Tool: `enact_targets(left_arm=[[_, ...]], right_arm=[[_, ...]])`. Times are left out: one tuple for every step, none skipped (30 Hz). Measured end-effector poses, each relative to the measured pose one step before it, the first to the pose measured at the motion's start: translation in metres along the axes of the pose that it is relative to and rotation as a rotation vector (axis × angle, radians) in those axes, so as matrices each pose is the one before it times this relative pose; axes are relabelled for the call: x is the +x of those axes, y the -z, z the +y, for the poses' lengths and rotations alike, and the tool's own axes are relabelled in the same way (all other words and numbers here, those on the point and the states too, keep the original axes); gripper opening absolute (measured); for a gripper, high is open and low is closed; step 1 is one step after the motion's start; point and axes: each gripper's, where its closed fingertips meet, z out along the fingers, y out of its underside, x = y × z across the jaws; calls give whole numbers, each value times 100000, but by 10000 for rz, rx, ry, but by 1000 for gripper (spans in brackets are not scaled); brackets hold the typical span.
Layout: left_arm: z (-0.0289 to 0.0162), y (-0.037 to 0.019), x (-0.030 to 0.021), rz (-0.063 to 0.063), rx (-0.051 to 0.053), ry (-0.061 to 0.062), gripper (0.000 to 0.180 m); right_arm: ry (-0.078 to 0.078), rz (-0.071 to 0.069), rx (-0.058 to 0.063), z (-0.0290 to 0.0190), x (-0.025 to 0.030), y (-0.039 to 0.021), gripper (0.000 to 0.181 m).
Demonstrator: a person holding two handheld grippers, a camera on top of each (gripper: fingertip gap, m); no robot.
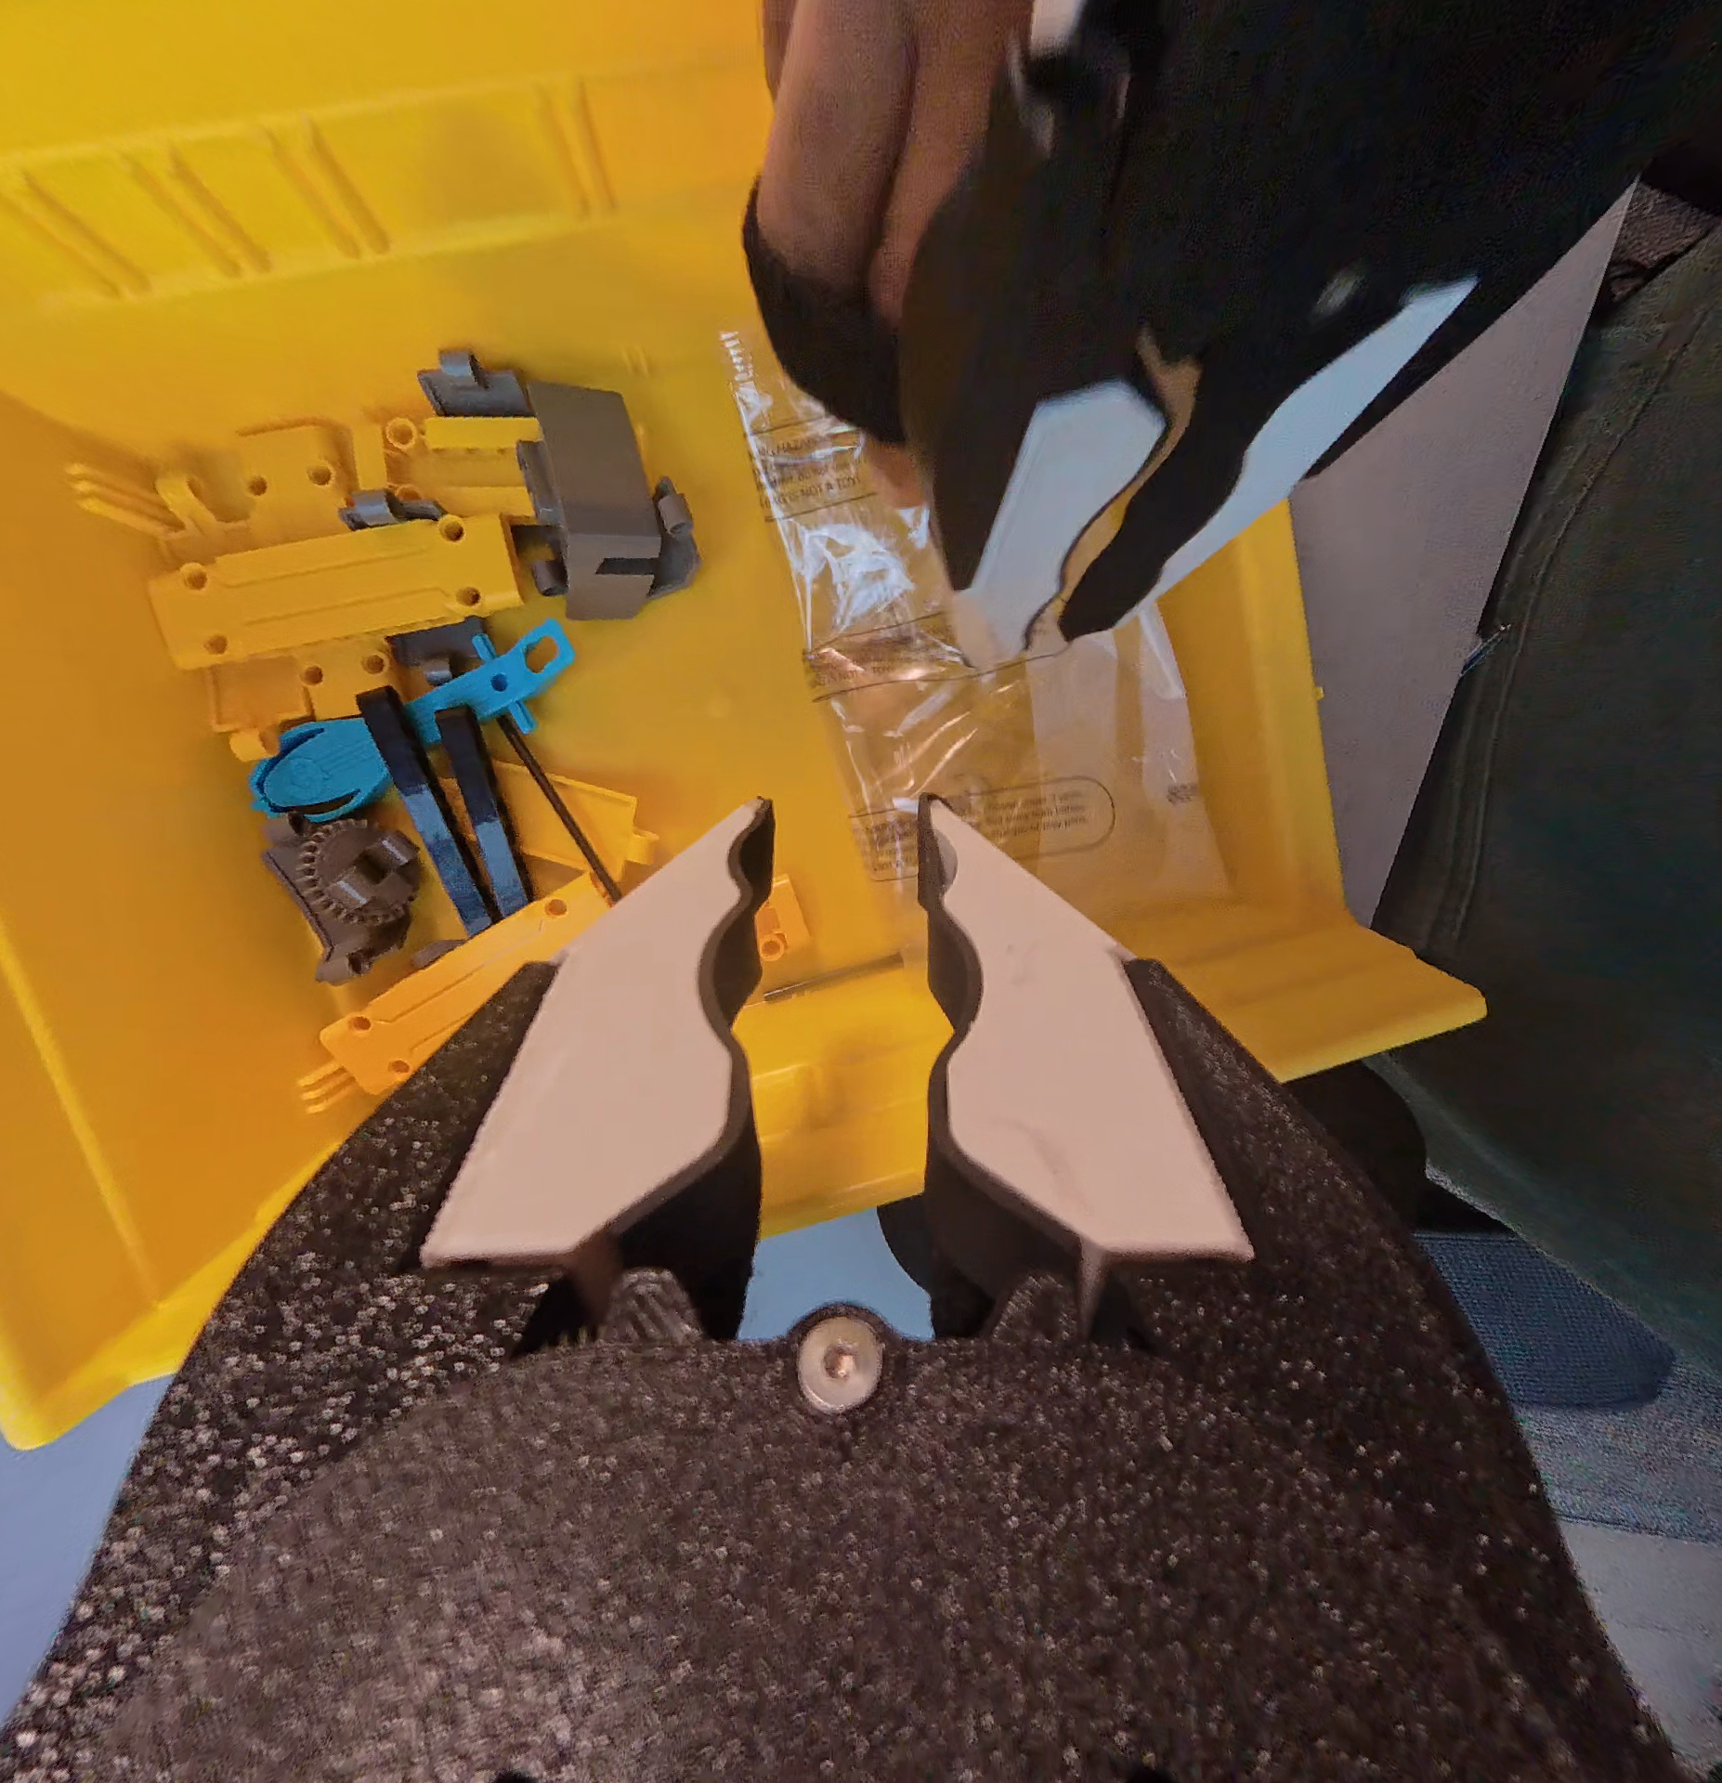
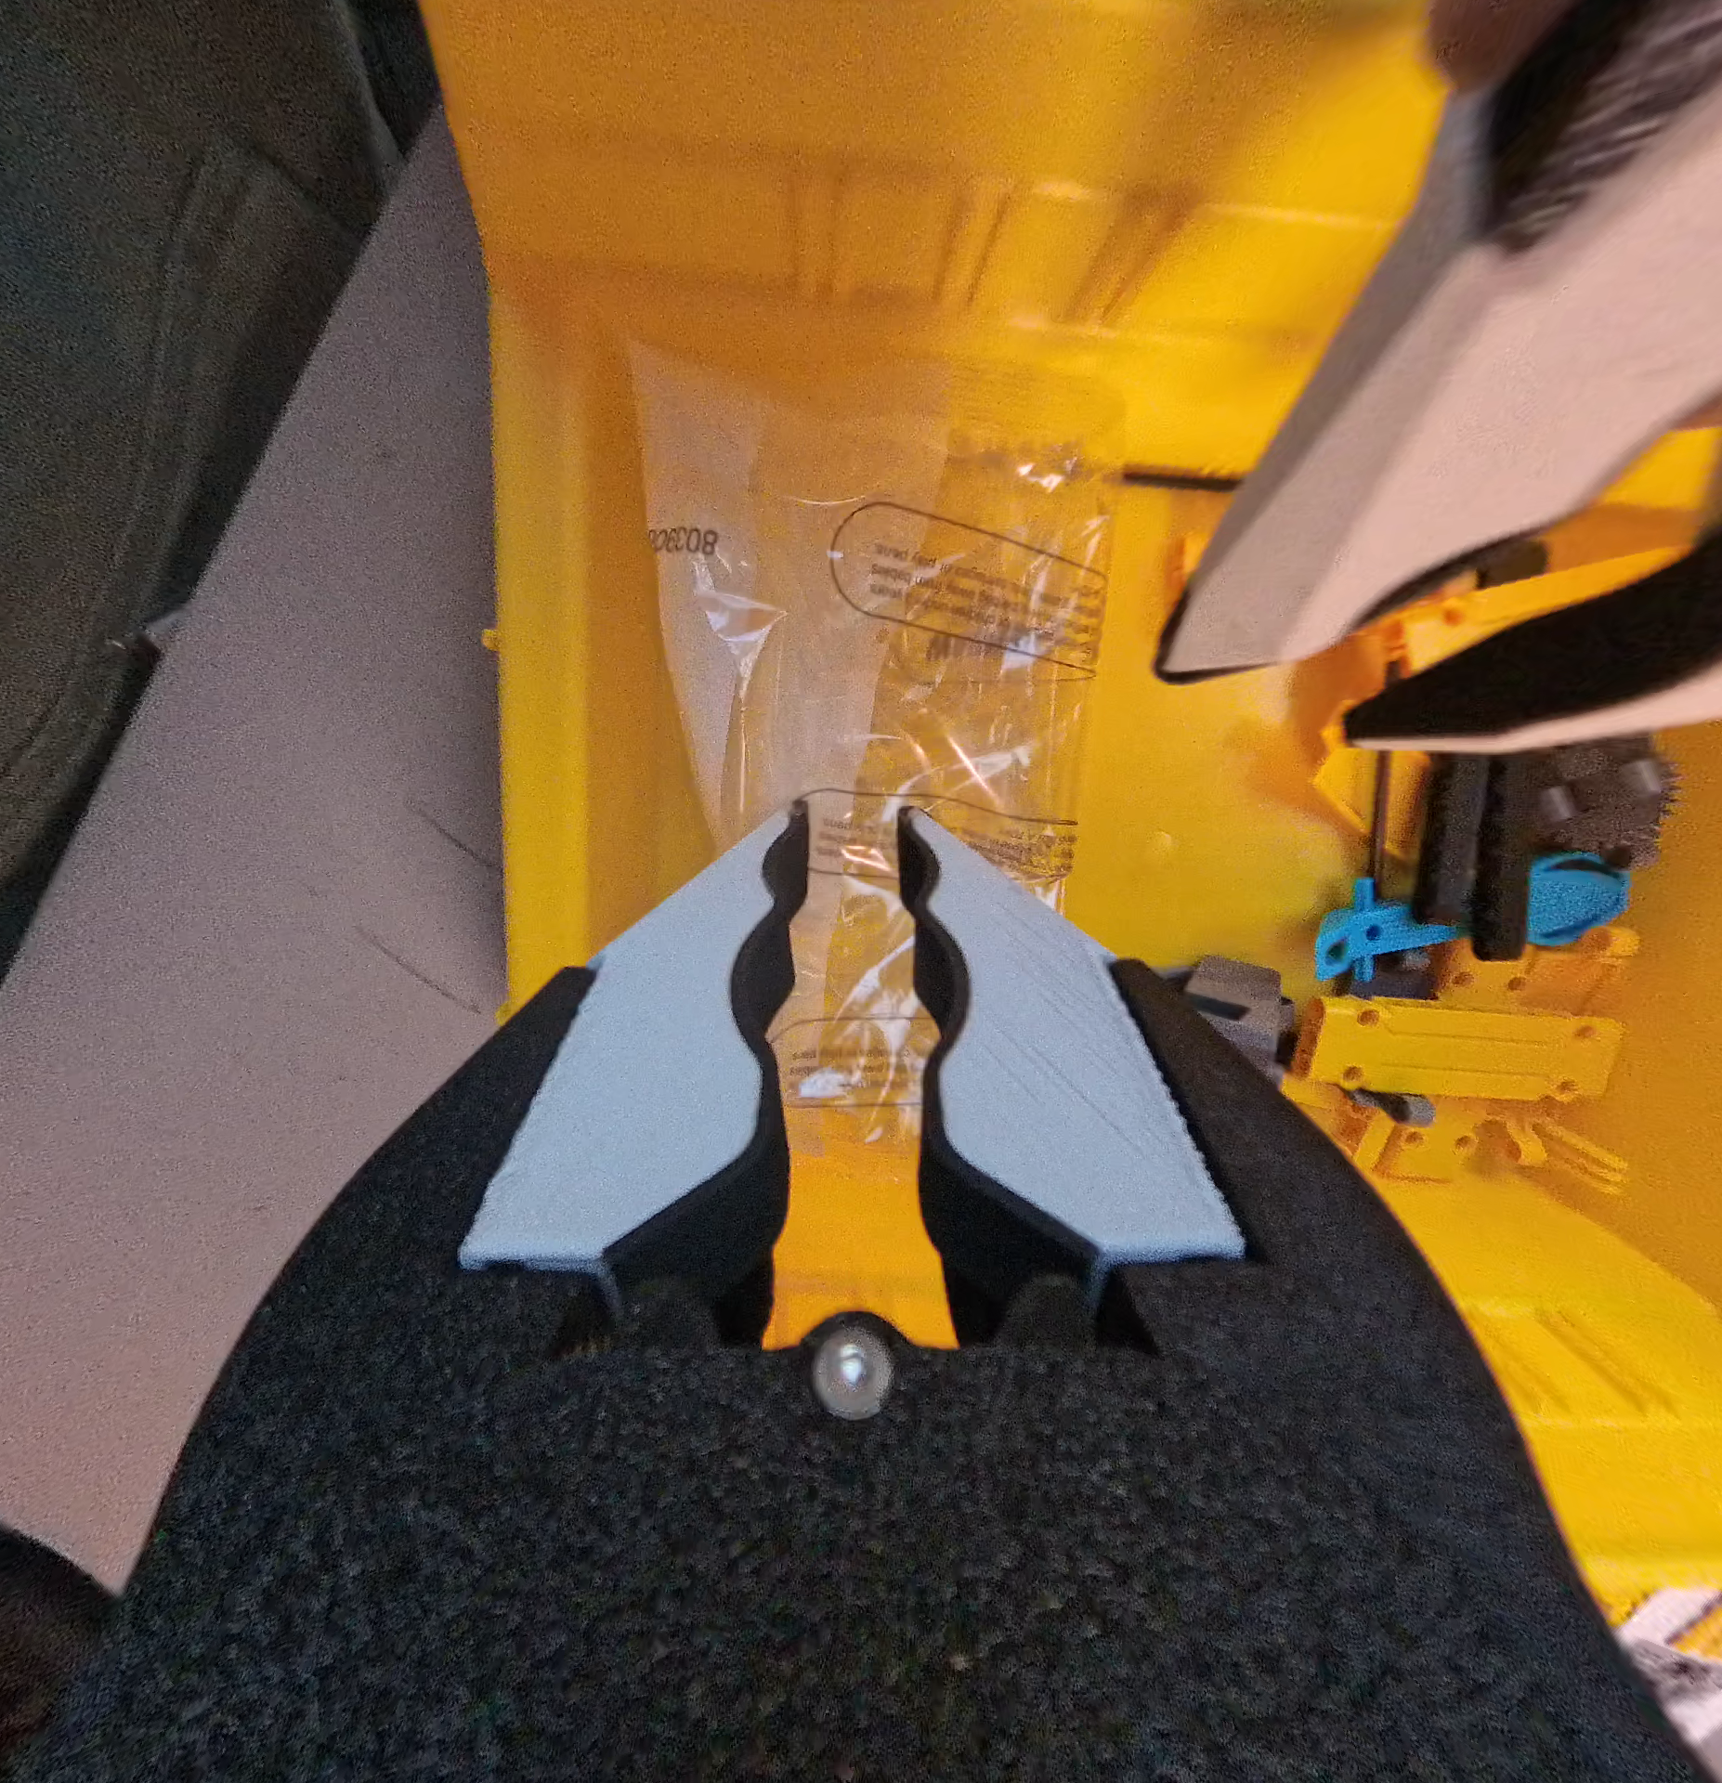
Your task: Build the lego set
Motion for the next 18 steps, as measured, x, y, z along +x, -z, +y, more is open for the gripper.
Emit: enact_targets(left_arm=[[-11,213,12,63,30,52,29],[85,195,137,101,-9,44,29],[138,120,245,133,-36,28,29],[128,46,252,104,-44,6,29],[167,-20,163,37,-80,-24,29],[217,-36,60,-15,-128,-46,29],[174,-11,-59,-57,-116,-50,29],[88,37,-119,-51,-43,-24,29],[-16,95,-93,-9,39,27,29],[-68,154,-121,-11,98,57,29],[-86,232,-171,-56,136,52,29],[-67,282,-173,-81,159,46,29],[-63,314,-192,-85,176,62,29],[-71,320,-219,-93,179,75,29],[-66,330,-249,-103,163,71,29],[-100,330,-277,-108,169,64,29],[-159,304,-260,-94,187,66,29],[-150,295,-215,-82,168,61,29]], right_arm=[[215,129,-961,1124,90,-1589,24],[296,314,-960,1044,388,-1260,27],[260,1,-518,418,-53,-495,27],[-39,33,21,-259,244,140,32],[-79,-178,-127,65,-18,-162,34],[-20,-171,-1,-26,-29,-19,34],[41,-46,19,13,103,11,34],[6,-92,22,14,-4,32,34],[-1,-87,72,-4,-47,106,36],[-52,-2,157,-28,118,307,45],[-150,-104,188,26,93,618,55],[-198,-190,319,-168,-16,886,59],[-113,-4,560,-635,210,994,59],[-39,32,647,-951,199,881,56],[31,-37,654,-1166,9,575,52],[88,37,741,-1448,67,194,48],[-11,84,707,-1423,168,-214,45],[-138,-51,355,-810,24,-643,44]])
